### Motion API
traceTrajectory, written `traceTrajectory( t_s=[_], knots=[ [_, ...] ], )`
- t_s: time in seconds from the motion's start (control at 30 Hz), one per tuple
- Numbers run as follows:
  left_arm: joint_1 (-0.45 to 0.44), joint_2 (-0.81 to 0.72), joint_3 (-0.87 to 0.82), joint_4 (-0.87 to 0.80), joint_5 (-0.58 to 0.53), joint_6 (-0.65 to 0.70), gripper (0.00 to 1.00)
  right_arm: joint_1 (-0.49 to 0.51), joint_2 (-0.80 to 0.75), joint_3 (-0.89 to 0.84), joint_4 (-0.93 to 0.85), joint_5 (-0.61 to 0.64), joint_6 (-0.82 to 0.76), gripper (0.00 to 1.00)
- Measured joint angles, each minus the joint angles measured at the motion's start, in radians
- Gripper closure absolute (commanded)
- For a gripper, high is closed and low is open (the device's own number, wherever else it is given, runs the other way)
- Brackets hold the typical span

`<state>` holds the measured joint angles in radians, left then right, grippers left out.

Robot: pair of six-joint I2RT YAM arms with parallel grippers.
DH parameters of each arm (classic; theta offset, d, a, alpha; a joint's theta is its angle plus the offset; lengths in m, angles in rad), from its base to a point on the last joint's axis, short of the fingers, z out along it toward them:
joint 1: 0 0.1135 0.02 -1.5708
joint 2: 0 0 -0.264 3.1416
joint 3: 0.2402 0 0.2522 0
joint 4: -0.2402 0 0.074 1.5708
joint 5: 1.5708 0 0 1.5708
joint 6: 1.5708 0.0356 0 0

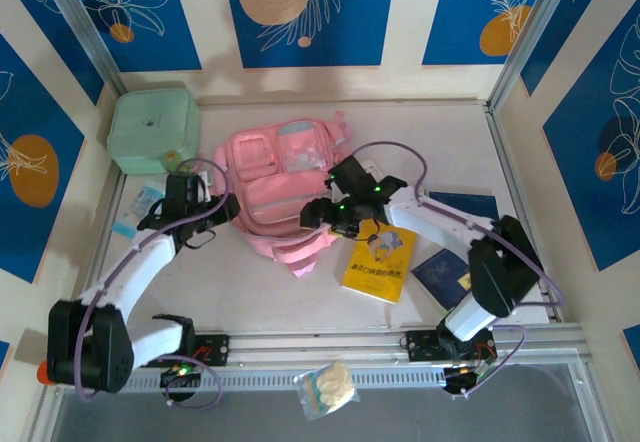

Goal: Pack the student bag
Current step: Unzip the student bag at the center of the table, then pick up the book from the center of the table.

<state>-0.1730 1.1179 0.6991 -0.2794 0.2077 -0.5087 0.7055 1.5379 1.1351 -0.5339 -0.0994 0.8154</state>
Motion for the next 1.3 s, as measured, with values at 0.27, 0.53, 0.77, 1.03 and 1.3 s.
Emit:
traceTrajectory(
  t_s=[0.27,0.53,0.77,1.03,1.3],
  knots=[
    [-0.271,-0.199,-0.008,-0.08,0.028,-0.088,0.35,-0.115,-0.235,-0.097,-0.174,0.13,-0.014,0.13],
    [-0.597,-0.074,-0.012,-0.014,-0.015,-0.204,0.36,-0.275,-0.343,-0.251,-0.319,0.198,0.045,0.15],
    [-0.73,0.129,-0.009,0.149,-0.027,-0.269,0.41,-0.364,-0.352,-0.388,-0.301,0.204,0.08,0.15],
    [-0.801,0.388,0.094,0.3,-0.037,-0.288,0.49,-0.414,-0.317,-0.442,-0.19,0.181,0.079,0.16],
    [-0.816,0.546,0.174,0.367,-0.049,-0.303,0.54,-0.418,-0.217,-0.442,-0.098,0.165,0.074,0.16]
  ],
)
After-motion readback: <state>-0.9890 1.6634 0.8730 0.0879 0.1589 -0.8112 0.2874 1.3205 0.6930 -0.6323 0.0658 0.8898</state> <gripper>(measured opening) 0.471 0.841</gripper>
